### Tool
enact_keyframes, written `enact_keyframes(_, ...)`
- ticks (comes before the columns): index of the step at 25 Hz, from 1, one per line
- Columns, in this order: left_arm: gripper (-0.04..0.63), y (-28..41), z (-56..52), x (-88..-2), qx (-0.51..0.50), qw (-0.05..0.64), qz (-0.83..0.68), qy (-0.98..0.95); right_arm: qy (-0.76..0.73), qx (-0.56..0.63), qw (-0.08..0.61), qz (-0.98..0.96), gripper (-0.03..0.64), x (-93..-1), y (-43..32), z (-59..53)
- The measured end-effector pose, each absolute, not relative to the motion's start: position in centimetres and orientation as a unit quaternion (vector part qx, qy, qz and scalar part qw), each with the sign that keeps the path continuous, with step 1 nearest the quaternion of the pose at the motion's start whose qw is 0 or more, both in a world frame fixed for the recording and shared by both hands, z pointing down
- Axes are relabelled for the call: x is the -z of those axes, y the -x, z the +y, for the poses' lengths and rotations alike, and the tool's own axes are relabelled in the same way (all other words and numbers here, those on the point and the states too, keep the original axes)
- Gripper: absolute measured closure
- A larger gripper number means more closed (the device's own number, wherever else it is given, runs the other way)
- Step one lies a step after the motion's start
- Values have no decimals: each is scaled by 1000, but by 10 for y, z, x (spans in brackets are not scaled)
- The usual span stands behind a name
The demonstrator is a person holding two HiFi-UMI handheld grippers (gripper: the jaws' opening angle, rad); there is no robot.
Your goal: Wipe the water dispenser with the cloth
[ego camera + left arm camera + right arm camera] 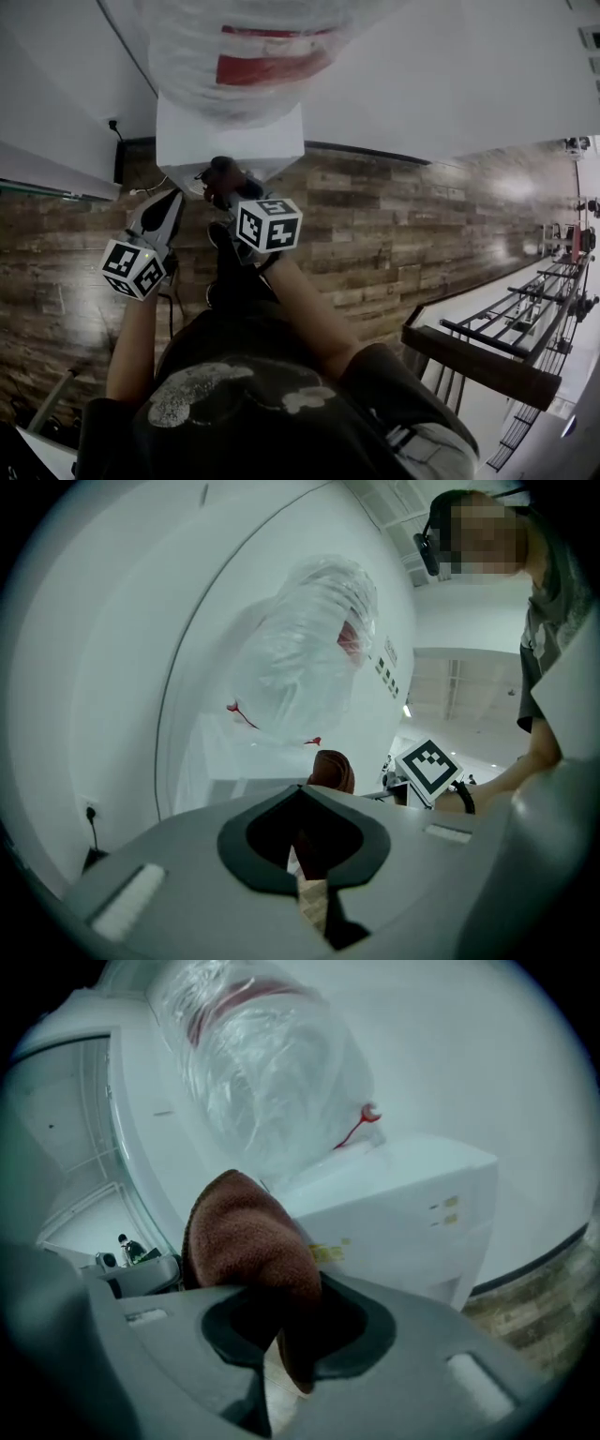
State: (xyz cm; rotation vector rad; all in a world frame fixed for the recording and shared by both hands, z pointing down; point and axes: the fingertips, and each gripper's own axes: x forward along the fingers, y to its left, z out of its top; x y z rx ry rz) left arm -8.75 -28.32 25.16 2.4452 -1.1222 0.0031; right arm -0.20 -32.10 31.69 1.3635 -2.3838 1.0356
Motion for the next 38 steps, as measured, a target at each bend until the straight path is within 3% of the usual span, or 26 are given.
enact_keyframes(20, 578, 15, -315, -251, -1, 231, -340, -912, -585, -381, 48, -715, 558, -320, -152, -331)
enact_keyframes(38, 578, 69, -253, -250, 0, 201, -383, -902, -595, -345, 82, -721, 558, -303, -168, -285)
